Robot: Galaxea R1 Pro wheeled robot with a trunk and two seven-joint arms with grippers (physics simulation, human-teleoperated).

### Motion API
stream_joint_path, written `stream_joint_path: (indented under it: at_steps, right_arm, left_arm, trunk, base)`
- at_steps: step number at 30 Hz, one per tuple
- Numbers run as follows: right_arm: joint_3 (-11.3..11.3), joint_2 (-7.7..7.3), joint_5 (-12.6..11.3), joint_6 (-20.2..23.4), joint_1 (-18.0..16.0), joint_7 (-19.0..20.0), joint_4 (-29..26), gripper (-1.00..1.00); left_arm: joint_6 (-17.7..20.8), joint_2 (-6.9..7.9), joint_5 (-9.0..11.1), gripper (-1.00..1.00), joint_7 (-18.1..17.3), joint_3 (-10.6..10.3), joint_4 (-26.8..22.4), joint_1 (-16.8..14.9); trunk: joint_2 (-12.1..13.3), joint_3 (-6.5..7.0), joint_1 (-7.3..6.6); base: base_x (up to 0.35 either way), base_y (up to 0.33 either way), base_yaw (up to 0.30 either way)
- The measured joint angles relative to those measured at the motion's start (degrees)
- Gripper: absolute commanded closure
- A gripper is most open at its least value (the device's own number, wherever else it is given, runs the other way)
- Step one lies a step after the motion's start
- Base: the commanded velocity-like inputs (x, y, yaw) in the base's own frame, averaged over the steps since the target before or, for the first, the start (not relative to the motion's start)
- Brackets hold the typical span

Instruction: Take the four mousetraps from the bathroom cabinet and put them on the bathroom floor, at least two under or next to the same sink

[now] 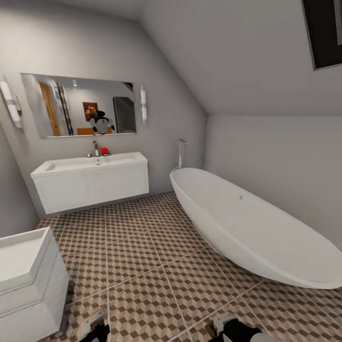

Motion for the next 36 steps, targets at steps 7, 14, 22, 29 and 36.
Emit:
stream_joint_path:
  at_steps: [7, 14, 22, 29, 36]
  right_arm:
    - [0.0, -0.05, 0.0, -0.1, 0.0, -0.1, 0.0, 1.00]
    - [0.0, 0.00, 0.0, -0.1, 0.0, -0.1, 0.0, 1.00]
    - [0.0, 0.00, 0.0, -0.1, 0.0, -0.1, 0.0, 1.00]
    - [0.0, -0.08, 0.0, -0.1, 0.0, -0.1, 0.0, 1.00]
    - [0.0, -0.01, -0.1, 0.0, 0.0, -0.1, 0.0, 1.00]
  left_arm:
    - [0.0, 0.00, 0.1, 1.00, 0.0, 0.0, 0.0, 0.0]
    - [0.0, 0.08, 0.1, 1.00, 0.0, 0.0, 0.0, 0.0]
    - [0.0, 0.09, 0.0, 1.00, 0.0, 0.0, 0.0, 0.0]
    - [0.0, 0.09, 0.0, 1.00, 0.0, 0.0, 0.0, 0.0]
    - [-0.1, 0.09, 0.0, 1.00, 0.0, 0.0, 0.0, 0.0]
  trunk:
    - [0.0, 0.00, 0.00]
    - [0.0, 0.00, 0.00]
    - [0.0, 0.00, 0.00]
    - [0.0, 0.00, 0.00]
    - [0.0, 0.00, 0.00]
  base:
    - [0.322, 0.000, 0.146]
    - [0.322, 0.000, 0.014]
    - [0.322, 0.000, 0.133]
    - [0.322, 0.000, 0.021]
    - [0.322, 0.000, 0.001]
